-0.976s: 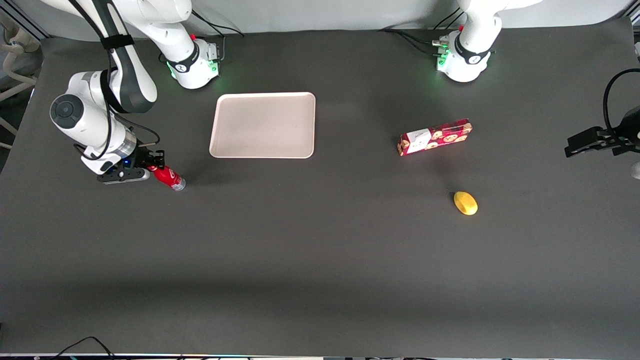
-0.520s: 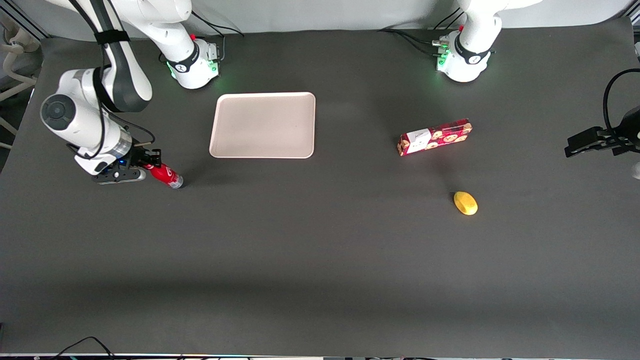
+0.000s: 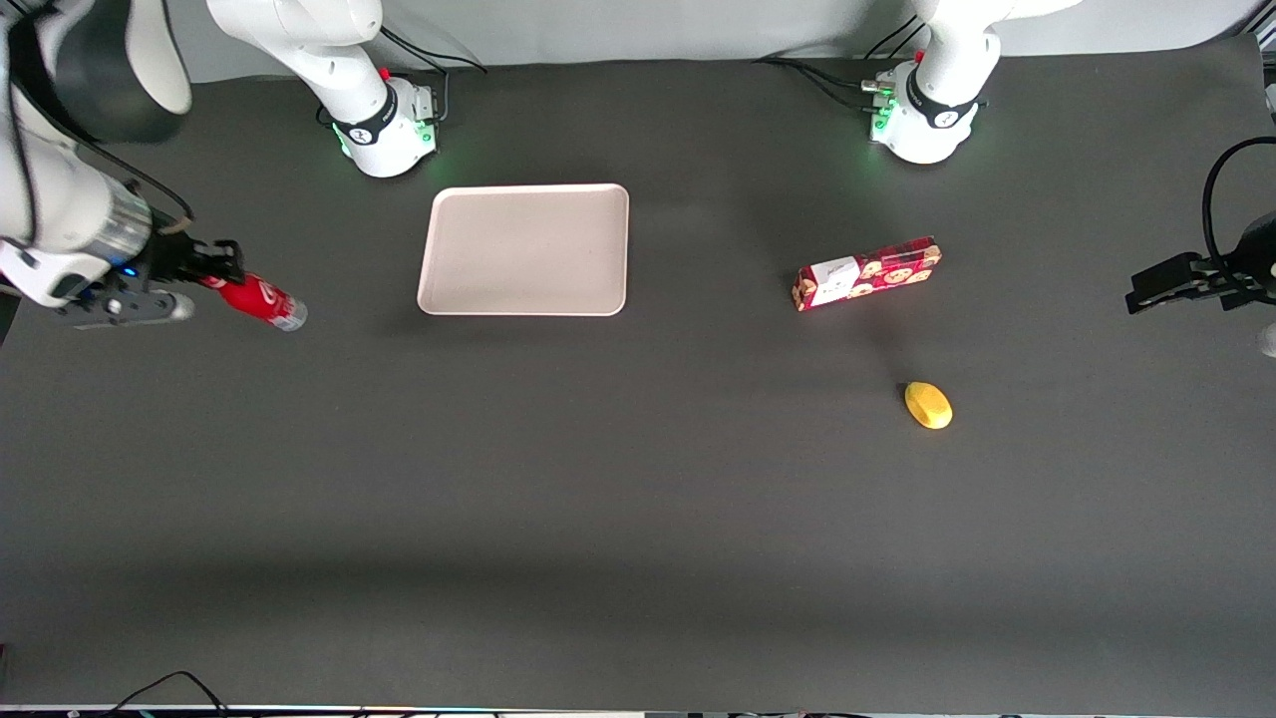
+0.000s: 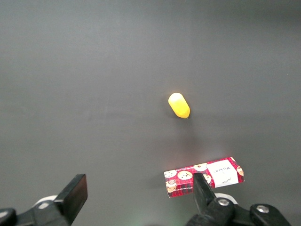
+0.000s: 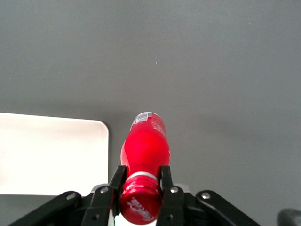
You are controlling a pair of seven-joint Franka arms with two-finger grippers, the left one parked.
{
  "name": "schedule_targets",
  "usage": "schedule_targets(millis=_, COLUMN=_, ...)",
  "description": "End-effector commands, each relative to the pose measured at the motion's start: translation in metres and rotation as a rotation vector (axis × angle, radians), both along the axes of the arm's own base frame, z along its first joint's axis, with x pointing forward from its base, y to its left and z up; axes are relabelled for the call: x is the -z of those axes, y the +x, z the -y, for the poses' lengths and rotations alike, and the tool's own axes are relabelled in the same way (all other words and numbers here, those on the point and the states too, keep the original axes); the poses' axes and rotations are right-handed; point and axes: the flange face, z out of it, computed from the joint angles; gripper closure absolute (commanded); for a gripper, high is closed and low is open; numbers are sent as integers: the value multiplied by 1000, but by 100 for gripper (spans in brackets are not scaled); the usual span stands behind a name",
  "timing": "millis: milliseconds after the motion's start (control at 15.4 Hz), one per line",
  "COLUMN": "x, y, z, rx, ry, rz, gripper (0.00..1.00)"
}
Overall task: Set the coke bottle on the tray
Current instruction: 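Lift the held bottle and carry it over the cream tray, then stand the bottle upright on the tray and open the right gripper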
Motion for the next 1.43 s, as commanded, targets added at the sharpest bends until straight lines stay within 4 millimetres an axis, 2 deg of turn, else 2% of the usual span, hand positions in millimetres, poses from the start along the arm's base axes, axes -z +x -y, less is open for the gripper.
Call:
schedule_targets(millis=0, x=-56, y=-9, z=-13, rx=54, ry=10, rz=-32, gripper=100)
schedule_targets(millis=130, x=-77, y=-23, z=-45, rx=108, ry=31, rz=-30, gripper=100)
schedule_targets(millis=325, x=-84, y=-45, z=-112, rx=165, ry=9, rz=-46, gripper=100)
schedule_targets(millis=455, x=-67, y=-58, z=-156, rx=188, ry=12, rz=-82, gripper=100)
schedule_targets(millis=520, x=-48, y=-66, z=-177, rx=178, ry=6, rz=-95, gripper=100)
schedule_targets(millis=585, x=-33, y=-77, z=-188, rx=207, ry=19, rz=-68, gripper=100)
schedule_targets(millis=715, x=4, y=-104, z=-200, rx=218, ry=24, rz=-16, gripper=100)
schedule_targets(millis=911, x=56, y=-119, z=-210, rx=193, ry=-4, rz=-21, gripper=100)
schedule_targets(millis=1171, x=133, y=-142, z=-201, rx=185, ry=-24, rz=13, gripper=100)
schedule_targets(millis=1366, x=180, y=-158, z=-187, rx=180, ry=-34, rz=43, gripper=100)
